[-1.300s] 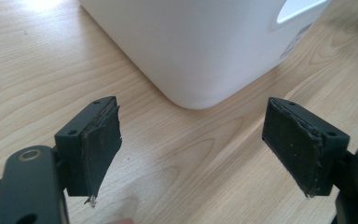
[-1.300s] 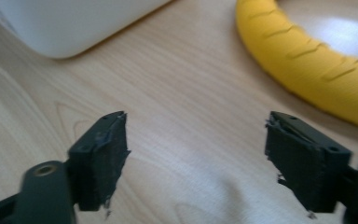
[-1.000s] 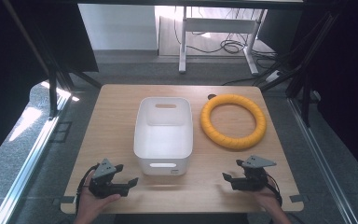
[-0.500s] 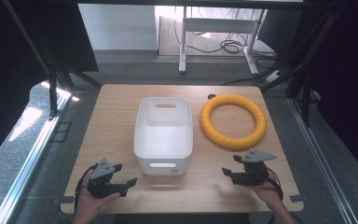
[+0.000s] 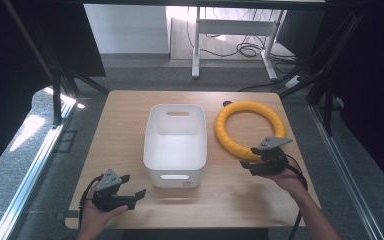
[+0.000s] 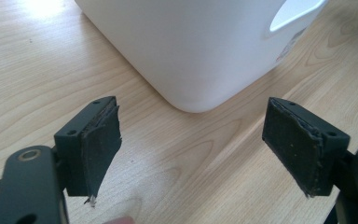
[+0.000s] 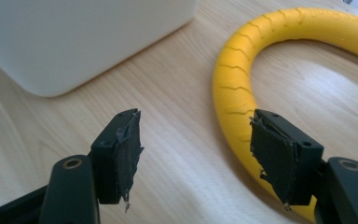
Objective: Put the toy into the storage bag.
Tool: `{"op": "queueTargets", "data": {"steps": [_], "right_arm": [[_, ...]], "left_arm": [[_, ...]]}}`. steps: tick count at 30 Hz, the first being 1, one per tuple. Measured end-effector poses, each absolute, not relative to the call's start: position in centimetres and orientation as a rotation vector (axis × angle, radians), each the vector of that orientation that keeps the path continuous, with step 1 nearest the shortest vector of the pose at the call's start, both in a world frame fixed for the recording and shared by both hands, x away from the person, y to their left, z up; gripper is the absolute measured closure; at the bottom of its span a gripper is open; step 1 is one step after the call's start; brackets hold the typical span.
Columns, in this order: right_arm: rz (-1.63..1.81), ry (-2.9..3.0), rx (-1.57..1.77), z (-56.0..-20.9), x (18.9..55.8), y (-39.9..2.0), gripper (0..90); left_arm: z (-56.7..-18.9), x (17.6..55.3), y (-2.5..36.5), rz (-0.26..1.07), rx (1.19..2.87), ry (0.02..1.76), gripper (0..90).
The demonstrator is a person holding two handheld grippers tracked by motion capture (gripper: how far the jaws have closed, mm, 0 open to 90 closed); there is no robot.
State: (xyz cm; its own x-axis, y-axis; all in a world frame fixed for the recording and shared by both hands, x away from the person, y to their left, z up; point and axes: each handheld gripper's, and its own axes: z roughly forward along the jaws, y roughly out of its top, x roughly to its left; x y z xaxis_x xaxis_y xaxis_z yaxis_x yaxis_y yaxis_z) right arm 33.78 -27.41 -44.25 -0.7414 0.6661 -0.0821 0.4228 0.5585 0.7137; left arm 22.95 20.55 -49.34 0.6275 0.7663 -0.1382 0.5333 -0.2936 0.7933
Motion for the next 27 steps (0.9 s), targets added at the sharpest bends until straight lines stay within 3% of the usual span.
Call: {"op": "queueTargets", "data": {"steps": [27], "right_arm": [[0.728, 2.634, 0.912, -44.6, 41.1, -25.2, 33.8]], "left_arm": [[-49.3, 22.9, 20.2, 0.33, 1.984, 1.01, 19.3]]}}
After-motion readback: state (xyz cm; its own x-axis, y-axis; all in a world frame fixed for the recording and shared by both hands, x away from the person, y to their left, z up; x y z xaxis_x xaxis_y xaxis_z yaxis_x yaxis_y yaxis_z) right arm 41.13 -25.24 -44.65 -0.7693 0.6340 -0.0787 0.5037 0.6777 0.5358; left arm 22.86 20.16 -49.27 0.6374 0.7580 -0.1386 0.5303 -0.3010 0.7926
